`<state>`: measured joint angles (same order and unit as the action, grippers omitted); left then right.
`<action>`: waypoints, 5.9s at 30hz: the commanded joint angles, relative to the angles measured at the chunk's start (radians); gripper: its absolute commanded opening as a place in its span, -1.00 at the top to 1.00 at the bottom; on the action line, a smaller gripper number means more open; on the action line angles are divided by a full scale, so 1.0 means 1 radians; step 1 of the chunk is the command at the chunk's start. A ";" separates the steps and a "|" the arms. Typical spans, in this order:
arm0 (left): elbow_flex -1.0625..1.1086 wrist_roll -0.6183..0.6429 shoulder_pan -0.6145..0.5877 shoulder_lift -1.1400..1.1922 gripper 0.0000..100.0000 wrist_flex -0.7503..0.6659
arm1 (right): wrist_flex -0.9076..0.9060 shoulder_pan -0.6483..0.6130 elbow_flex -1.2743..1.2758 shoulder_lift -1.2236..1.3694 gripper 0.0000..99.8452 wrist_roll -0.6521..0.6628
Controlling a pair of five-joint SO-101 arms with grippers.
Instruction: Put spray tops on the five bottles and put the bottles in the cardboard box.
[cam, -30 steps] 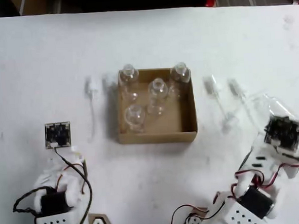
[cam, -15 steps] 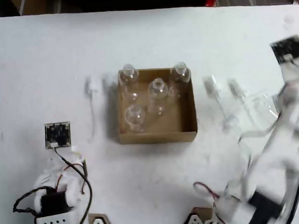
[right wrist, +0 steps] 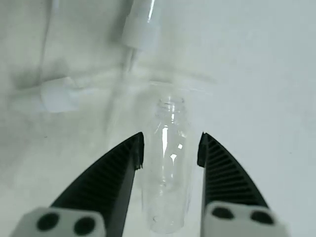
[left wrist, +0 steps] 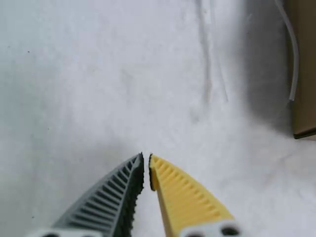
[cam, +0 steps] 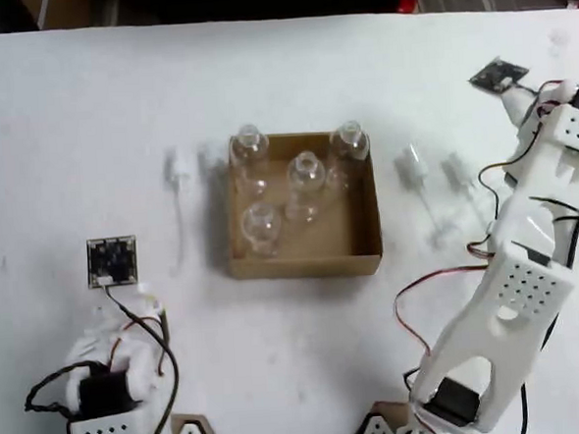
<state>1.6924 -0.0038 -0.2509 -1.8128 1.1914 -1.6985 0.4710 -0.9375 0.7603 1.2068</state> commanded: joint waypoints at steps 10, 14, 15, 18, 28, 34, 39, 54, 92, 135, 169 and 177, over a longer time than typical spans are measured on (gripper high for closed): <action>-0.002 -0.012 0.007 -0.010 0.95 -0.008 | -0.027 -0.004 -0.066 0.119 0.68 0.074; -0.002 -0.012 0.007 -0.010 0.95 -0.008 | -0.004 -0.002 -0.066 0.145 0.68 0.074; -0.002 -0.012 0.007 -0.010 0.95 -0.008 | 0.012 -0.001 -0.066 0.148 0.68 0.074; -0.002 -0.012 0.007 -0.010 0.95 -0.008 | 0.036 0.012 -0.066 0.156 0.68 0.074; -0.002 -0.012 0.007 -0.010 0.95 -0.008 | 0.038 0.028 -0.068 0.186 0.95 0.137; -0.002 -0.012 0.007 -0.010 0.95 -0.008 | -0.027 0.027 -0.123 0.025 0.97 0.075; -0.002 -0.012 0.007 -0.010 0.95 -0.008 | -0.027 0.019 -0.127 -0.159 0.97 -0.112; -0.002 -0.012 0.007 -0.010 0.95 -0.008 | -0.028 -0.145 0.502 -0.934 0.97 -0.262; -0.002 -0.012 0.007 -0.010 0.95 -0.006 | 1.027 -0.765 1.964 -1.874 0.97 -0.942; -0.002 -0.012 0.008 -0.010 0.95 -0.008 | 1.227 -0.708 2.139 -1.797 0.97 -0.967; -0.008 -0.012 -0.001 -0.010 0.95 -0.061 | 0.852 -0.731 2.059 -2.328 0.65 -0.974; -0.107 -0.012 -0.150 -0.010 0.95 -0.066 | 0.723 -0.581 2.048 -2.358 0.65 -1.089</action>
<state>1.6632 -0.0038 -0.3061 -1.8128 1.1546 -0.9344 -0.2148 1.1523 -1.5781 0.2110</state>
